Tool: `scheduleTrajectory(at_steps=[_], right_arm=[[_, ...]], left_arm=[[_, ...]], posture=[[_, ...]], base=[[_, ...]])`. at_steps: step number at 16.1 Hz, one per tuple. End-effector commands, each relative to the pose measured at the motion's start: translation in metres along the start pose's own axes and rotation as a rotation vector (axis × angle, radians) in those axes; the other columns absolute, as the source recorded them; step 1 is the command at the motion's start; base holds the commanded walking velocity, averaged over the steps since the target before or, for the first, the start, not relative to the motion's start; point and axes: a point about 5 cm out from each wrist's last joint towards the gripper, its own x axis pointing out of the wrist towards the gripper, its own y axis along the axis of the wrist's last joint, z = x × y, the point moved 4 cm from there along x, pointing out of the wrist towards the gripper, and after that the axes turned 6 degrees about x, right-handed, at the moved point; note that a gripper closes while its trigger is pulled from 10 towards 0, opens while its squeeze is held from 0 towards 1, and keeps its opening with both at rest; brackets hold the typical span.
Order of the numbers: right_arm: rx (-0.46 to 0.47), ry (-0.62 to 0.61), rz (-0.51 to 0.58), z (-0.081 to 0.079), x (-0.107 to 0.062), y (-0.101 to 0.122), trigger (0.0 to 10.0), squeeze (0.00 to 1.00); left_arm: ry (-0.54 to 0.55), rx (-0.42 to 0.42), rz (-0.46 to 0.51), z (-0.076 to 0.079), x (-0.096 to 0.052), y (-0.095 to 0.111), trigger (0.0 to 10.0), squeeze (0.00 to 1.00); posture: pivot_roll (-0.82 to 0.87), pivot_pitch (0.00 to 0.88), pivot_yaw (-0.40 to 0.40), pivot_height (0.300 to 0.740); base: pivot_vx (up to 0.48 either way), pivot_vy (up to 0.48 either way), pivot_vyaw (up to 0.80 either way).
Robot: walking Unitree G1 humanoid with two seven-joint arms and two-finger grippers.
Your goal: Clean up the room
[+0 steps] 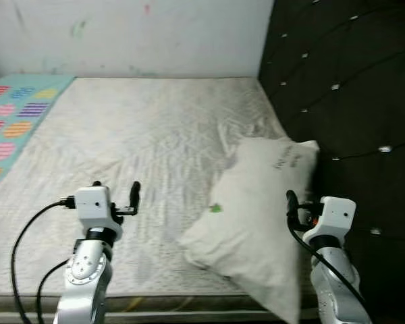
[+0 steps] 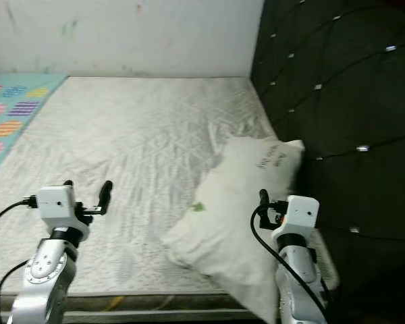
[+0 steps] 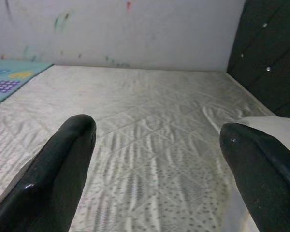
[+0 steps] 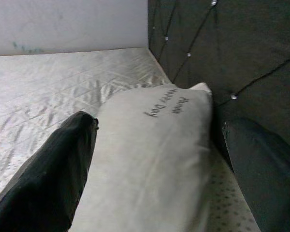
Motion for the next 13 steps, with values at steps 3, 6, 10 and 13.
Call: scheduleTrajectory(at_steps=[3,6,10,13], right_arm=[[-0.023,0.055,0.025,-0.01,0.006,0.009,10.0,0.0],[-0.007,0.117,0.047,-0.027,0.014,0.017,10.0,0.0],[-0.004,0.211,0.062,-0.053,0.02,0.024,10.0,0.0],[-0.03,0.235,0.049,-0.067,0.028,0.028,10.0,0.0]], left_arm=[[-0.002,0.003,0.003,0.001,0.0,0.001,10.0,0.0],[0.003,-0.002,0.009,0.0,0.002,0.003,10.0,0.0],[0.033,0.002,0.027,-0.004,0.001,0.008,10.0,0.0],[0.084,0.012,0.033,-0.013,-0.007,0.009,10.0,0.0]], posture=[[-0.06,0.045,0.005,0.74],[-0.05,0.043,0.006,0.74],[-0.04,0.041,0.001,0.74],[0.01,0.036,-0.04,0.74]], base=[[0.0,-0.32,0.0],[0.0,-0.325,0.0],[0.0,-0.079,0.0],[0.0,0.0,0.0]])
